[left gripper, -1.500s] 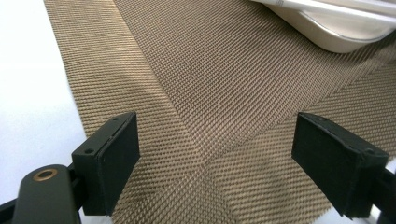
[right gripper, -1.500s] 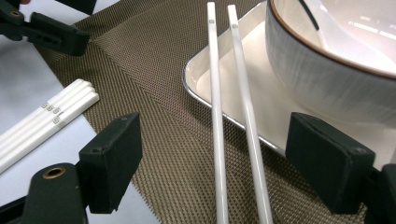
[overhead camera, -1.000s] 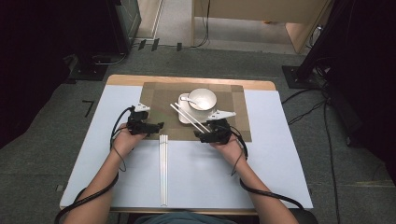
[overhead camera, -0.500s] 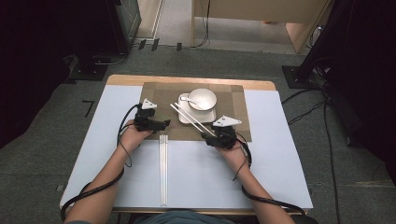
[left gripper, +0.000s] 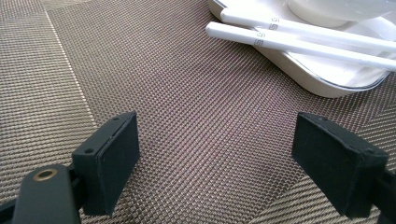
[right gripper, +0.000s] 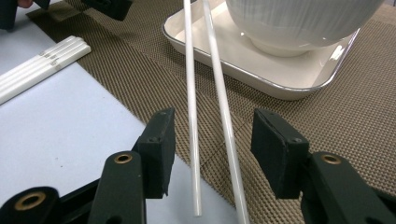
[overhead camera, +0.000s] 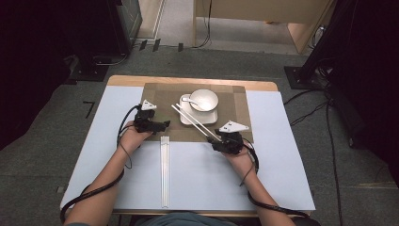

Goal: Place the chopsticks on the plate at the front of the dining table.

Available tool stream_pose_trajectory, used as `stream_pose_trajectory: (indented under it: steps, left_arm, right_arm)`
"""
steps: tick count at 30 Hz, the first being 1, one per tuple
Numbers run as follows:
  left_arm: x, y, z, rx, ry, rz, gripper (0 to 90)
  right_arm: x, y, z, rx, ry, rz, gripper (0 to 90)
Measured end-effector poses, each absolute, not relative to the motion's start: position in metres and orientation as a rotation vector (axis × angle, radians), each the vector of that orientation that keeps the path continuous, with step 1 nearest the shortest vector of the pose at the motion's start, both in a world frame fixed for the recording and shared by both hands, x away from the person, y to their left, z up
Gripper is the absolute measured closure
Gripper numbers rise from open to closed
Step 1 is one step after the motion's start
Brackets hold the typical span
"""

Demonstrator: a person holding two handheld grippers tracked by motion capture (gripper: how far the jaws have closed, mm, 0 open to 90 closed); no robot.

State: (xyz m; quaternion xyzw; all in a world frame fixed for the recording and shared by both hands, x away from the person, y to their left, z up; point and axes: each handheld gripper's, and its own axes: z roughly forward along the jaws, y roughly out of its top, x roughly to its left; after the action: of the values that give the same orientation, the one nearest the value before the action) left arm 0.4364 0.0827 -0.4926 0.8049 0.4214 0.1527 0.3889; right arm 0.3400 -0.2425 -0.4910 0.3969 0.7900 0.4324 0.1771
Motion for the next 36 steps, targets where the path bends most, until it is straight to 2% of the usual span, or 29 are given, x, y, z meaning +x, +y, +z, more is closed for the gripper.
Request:
stream_pose_trajectory:
  steps: [11,30,36]
  left_arm:
    - [0.4368,0.0842,-0.4945,2.053,1.079,0.386,15.0]
    - [0.4369,0.0846,-0.4949,2.048,1.084,0.375,15.0]
    - [0.4371,0.0847,-0.4953,2.049,1.082,0.377,15.0]
  right_arm:
    - [0.3395,-0.2427,-0.4981,1.135,2.248,1.190,54.7]
    - [0.3408,-0.2414,-0.4953,1.185,2.249,1.160,74.5]
    - [0.3412,-0.2410,-0.4947,1.192,2.249,1.164,76.5]
